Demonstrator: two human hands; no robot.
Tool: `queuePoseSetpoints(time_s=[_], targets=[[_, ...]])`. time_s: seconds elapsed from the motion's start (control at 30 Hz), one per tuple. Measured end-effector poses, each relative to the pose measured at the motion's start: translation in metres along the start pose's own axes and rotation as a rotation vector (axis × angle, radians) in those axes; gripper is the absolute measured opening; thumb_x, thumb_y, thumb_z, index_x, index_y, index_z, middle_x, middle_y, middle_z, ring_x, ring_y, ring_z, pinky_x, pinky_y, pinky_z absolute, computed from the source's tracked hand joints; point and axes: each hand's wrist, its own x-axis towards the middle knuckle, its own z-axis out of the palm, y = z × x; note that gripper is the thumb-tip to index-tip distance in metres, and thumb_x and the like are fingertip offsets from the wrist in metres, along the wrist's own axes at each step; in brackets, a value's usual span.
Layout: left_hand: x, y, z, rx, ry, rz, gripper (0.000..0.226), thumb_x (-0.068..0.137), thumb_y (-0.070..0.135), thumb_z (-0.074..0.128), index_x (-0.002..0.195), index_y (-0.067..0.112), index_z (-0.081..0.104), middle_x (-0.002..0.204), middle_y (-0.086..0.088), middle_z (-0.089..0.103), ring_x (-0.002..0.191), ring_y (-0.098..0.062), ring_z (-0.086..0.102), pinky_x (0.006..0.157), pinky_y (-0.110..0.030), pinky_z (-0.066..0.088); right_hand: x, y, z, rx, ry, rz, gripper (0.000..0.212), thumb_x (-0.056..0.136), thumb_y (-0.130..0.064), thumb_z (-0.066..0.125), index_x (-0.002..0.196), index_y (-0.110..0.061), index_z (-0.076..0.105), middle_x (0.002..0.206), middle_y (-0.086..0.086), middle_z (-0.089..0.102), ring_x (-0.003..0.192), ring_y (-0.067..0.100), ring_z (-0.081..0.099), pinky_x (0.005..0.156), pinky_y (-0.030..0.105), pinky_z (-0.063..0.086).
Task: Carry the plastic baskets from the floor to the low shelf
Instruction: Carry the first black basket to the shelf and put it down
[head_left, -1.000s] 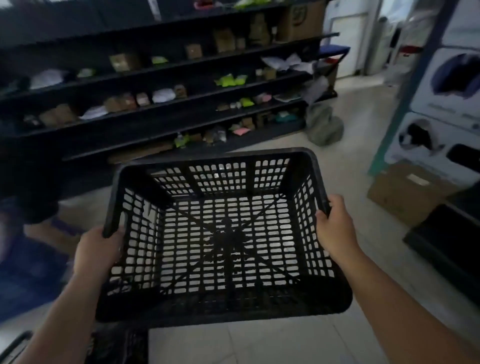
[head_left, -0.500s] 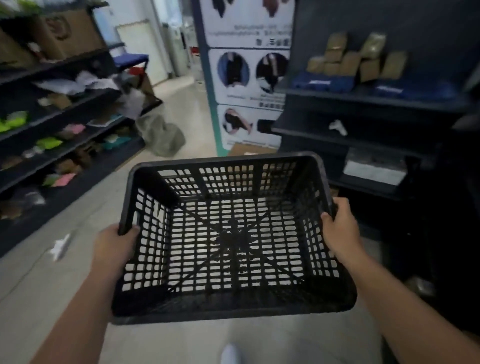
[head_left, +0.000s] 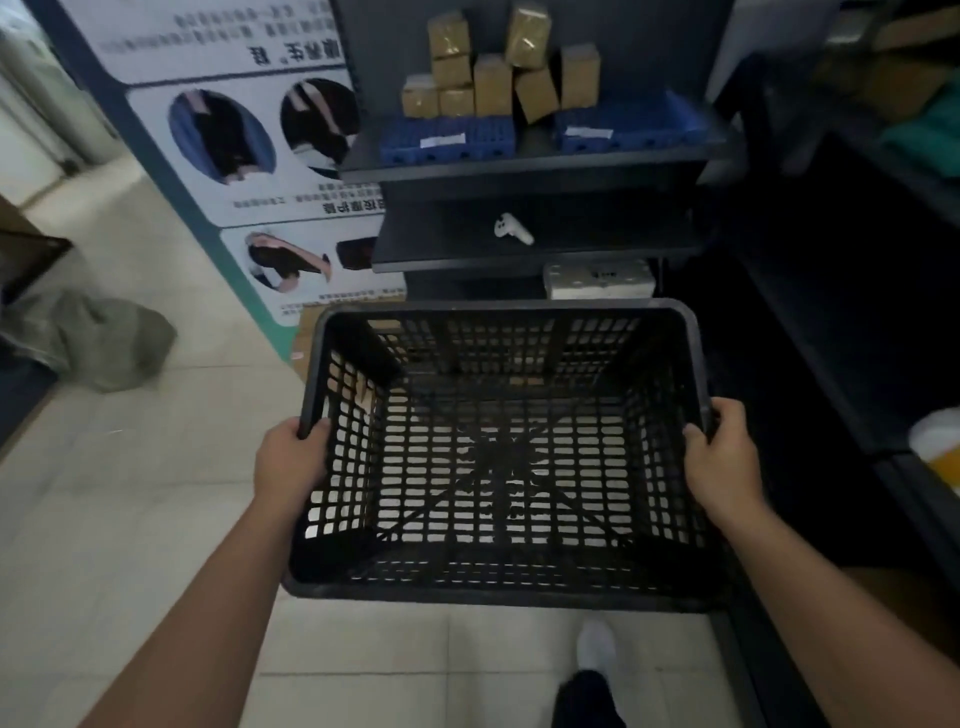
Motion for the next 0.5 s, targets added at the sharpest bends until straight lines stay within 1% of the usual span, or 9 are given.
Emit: queuePoseSetpoints(time_s=[0.07, 0.1, 0.2, 0.3, 0.37, 0.4, 0.47, 0.5], targets=[[0.026, 0.009, 0.036, 0.008, -0.018, -0.004, 0.035, 0.091, 0.044, 0.056, 0.091, 0.013, 0.071, 0.075, -0.008, 0.072, 0.07, -0.033, 0.068, 0.069, -0.043, 0.057, 0.035, 0.014, 0.011, -0.013, 0.004, 0.011, 0.032, 0.097, -0.022, 0.048, 0.129, -0.021, 0.04, 0.1, -0.002, 0.054, 0.083, 0.015, 0.052, 0.07, 0.032, 0.04], [0.038, 0.012, 0.055, 0.014, -0.026, -0.007, 0.034, 0.092, 0.043, 0.056, 0.092, 0.013, 0.071, 0.074, -0.007, 0.072, 0.069, -0.031, 0.068, 0.065, -0.041, 0.055, 0.054, 0.022, 0.018, -0.018, 0.002, 0.017, 0.033, 0.097, -0.021, 0.048, 0.129, -0.02, 0.041, 0.101, -0.002, 0.053, 0.085, 0.016, 0.052, 0.07, 0.032, 0.039], [0.071, 0.018, 0.109, 0.06, -0.047, -0.031, 0.028, 0.095, 0.037, 0.059, 0.092, 0.011, 0.071, 0.066, -0.003, 0.069, 0.057, -0.023, 0.066, 0.052, -0.03, 0.043, 0.107, 0.045, 0.042, -0.046, -0.005, 0.05, 0.033, 0.097, -0.019, 0.048, 0.13, -0.017, 0.041, 0.101, -0.001, 0.051, 0.087, 0.017, 0.049, 0.072, 0.031, 0.037], [0.103, 0.02, 0.156, 0.078, -0.057, -0.082, 0.021, 0.095, 0.033, 0.063, 0.092, 0.013, 0.07, 0.062, -0.001, 0.068, 0.051, -0.021, 0.064, 0.049, -0.028, 0.041, 0.163, 0.066, 0.068, -0.051, -0.051, 0.059, 0.033, 0.098, -0.018, 0.048, 0.13, -0.015, 0.041, 0.101, 0.001, 0.051, 0.087, 0.019, 0.049, 0.072, 0.032, 0.037], [0.127, 0.017, 0.187, 0.102, -0.069, -0.115, 0.017, 0.095, 0.031, 0.064, 0.093, 0.015, 0.07, 0.062, 0.0, 0.069, 0.05, -0.021, 0.065, 0.049, -0.028, 0.042, 0.197, 0.081, 0.088, -0.058, -0.08, 0.079, 0.032, 0.098, -0.018, 0.047, 0.13, -0.015, 0.04, 0.1, 0.002, 0.053, 0.084, 0.02, 0.051, 0.068, 0.032, 0.04], [0.14, 0.013, 0.203, 0.114, -0.076, -0.129, 0.016, 0.095, 0.03, 0.064, 0.094, 0.015, 0.07, 0.062, 0.0, 0.07, 0.049, -0.02, 0.065, 0.049, -0.028, 0.043, 0.213, 0.09, 0.099, -0.072, -0.09, 0.088, 0.032, 0.098, -0.019, 0.047, 0.129, -0.016, 0.04, 0.1, 0.002, 0.053, 0.081, 0.018, 0.052, 0.064, 0.031, 0.039], [0.16, 0.003, 0.232, 0.118, -0.09, -0.151, 0.015, 0.095, 0.029, 0.064, 0.093, 0.016, 0.07, 0.06, 0.002, 0.07, 0.047, -0.019, 0.064, 0.05, -0.029, 0.045, 0.236, 0.109, 0.12, -0.091, -0.085, 0.099, 0.031, 0.098, -0.019, 0.048, 0.128, -0.016, 0.041, 0.098, 0.002, 0.054, 0.073, 0.012, 0.048, 0.055, 0.025, 0.034], [0.173, -0.005, 0.25, 0.109, -0.094, -0.163, 0.014, 0.095, 0.028, 0.064, 0.092, 0.016, 0.07, 0.06, 0.002, 0.07, 0.047, -0.02, 0.064, 0.052, -0.03, 0.048, 0.249, 0.121, 0.133, -0.096, -0.078, 0.104, 0.031, 0.098, -0.018, 0.048, 0.128, -0.015, 0.041, 0.099, 0.003, 0.055, 0.072, 0.012, 0.048, 0.054, 0.024, 0.033]])
